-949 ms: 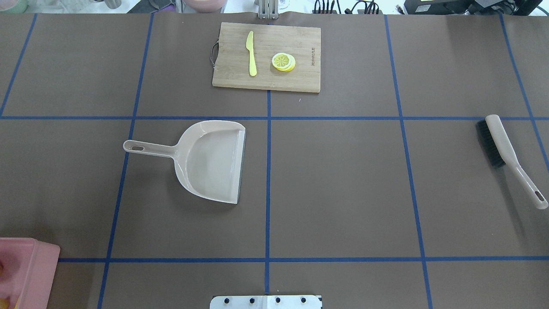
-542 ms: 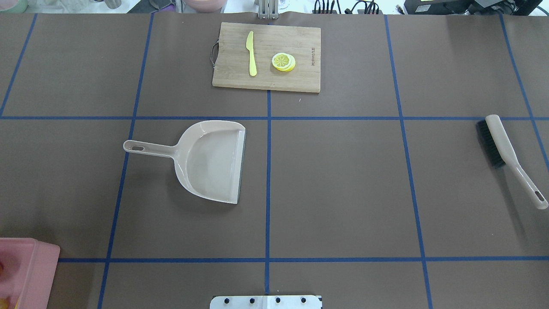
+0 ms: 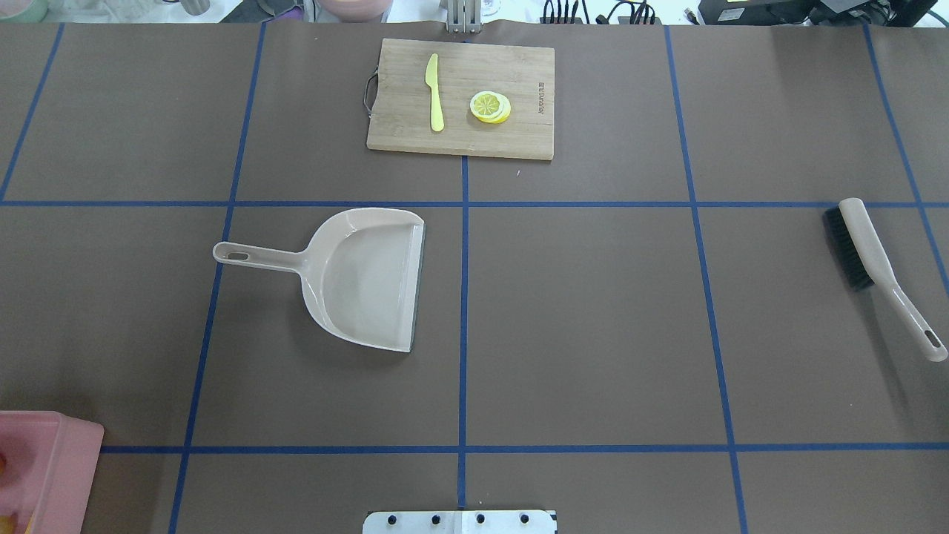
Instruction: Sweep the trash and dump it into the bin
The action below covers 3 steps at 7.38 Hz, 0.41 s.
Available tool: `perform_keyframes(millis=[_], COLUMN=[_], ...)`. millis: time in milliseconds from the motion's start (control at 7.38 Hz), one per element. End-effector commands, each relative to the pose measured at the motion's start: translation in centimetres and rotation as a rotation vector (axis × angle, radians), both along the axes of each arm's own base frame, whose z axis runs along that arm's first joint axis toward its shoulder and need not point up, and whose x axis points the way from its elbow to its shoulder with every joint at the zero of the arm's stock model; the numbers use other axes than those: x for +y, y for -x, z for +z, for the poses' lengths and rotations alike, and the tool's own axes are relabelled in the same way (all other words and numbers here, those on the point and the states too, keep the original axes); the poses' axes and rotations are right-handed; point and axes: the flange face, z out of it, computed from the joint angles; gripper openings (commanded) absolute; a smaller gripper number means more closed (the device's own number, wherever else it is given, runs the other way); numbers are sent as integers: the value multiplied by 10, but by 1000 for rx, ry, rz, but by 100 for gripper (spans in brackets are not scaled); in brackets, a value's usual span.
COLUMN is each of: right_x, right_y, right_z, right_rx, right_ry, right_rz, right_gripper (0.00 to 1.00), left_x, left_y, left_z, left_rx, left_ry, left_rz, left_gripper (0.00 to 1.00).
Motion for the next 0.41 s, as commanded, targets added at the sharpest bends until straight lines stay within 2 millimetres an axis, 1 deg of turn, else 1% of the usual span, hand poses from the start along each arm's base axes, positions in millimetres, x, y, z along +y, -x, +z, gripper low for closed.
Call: perform_keyframes(millis=[0,136,271], right_x=[-1,-1,-1], right_y=[0,0,0], right_z=[-1,-1,0], right_rx=[0,0,0], right_ry=[-1,-1,0], right_rz=[0,0,0], right_gripper=[100,100,100], left_x=[1,5,5], left_y=[3,4,4], left_z=[-1,7,7], left_rx=[1,-1,-3], left_ry=[-1,15,15], left_rz=[-5,-7,-7], left_gripper=[99,99,99])
